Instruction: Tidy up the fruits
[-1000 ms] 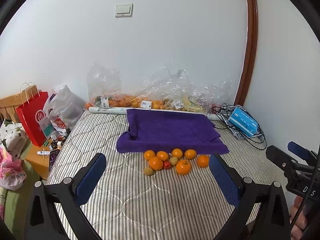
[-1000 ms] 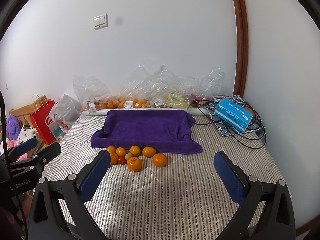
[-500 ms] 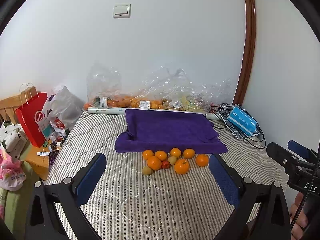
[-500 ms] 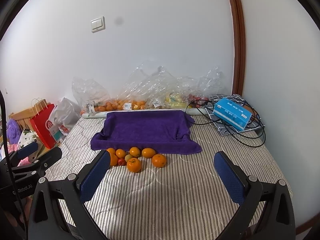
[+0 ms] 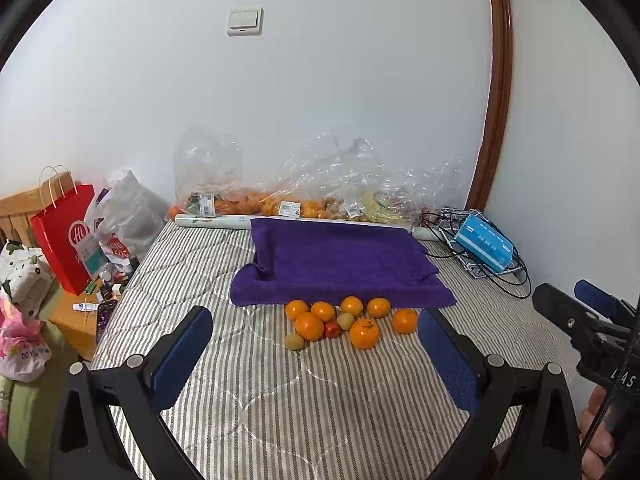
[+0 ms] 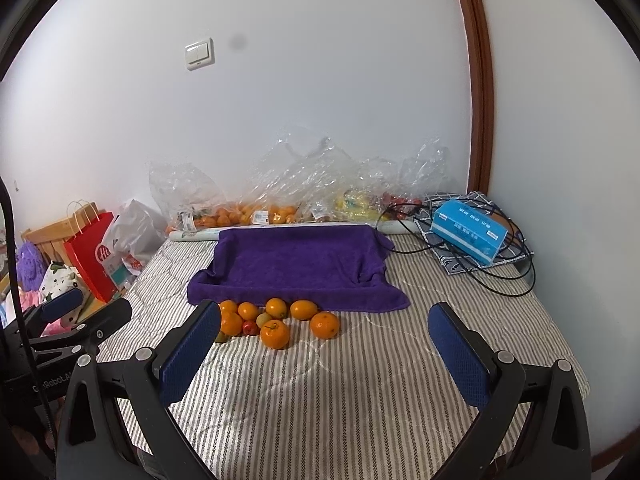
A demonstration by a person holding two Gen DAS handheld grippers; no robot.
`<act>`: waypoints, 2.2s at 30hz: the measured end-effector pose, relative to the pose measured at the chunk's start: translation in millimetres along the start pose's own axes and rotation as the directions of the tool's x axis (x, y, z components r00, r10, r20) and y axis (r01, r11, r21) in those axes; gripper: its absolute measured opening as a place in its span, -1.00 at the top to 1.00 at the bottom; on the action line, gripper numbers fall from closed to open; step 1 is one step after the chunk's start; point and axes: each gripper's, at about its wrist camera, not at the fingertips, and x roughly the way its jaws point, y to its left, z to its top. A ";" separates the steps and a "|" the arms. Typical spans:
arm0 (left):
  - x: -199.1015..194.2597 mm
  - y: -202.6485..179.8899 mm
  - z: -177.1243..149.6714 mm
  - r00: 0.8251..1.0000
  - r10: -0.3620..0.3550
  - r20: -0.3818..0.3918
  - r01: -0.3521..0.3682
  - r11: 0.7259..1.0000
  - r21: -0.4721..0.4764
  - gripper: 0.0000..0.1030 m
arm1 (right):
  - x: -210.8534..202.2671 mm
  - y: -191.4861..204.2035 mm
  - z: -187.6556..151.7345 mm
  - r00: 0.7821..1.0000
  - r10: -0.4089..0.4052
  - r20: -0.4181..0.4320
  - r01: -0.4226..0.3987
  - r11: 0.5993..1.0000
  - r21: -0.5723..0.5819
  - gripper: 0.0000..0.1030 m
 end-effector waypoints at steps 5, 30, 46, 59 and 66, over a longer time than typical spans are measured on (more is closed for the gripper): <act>5.3 -0.2 1.4 1.000 -0.002 -0.011 0.002 1.000 -0.002 -1.00 | 9.0 2.7 -2.6 1.000 -0.002 -0.011 0.002 1.000 -0.005 -0.98; 101.4 34.2 -0.4 0.991 0.085 -0.103 -0.085 0.996 0.005 -0.99 | 115.6 -1.2 -4.2 0.991 -0.014 -0.132 0.011 1.000 -0.028 -0.97; 169.1 72.7 -32.1 0.966 0.074 -0.249 -0.085 0.996 -0.033 -0.80 | 191.7 3.2 -36.9 0.973 0.008 -0.229 -0.021 0.998 -0.055 -0.31; 191.0 58.8 -45.0 0.959 -0.045 -0.279 0.044 0.999 -0.012 -0.56 | 244.2 -6.3 -57.6 0.946 0.055 -0.320 -0.067 0.997 -0.026 -0.08; 208.5 35.0 -50.8 0.946 -0.056 -0.319 0.074 0.996 0.044 -0.56 | 255.0 -3.7 -65.5 0.940 0.050 -0.338 -0.076 0.995 -0.066 0.15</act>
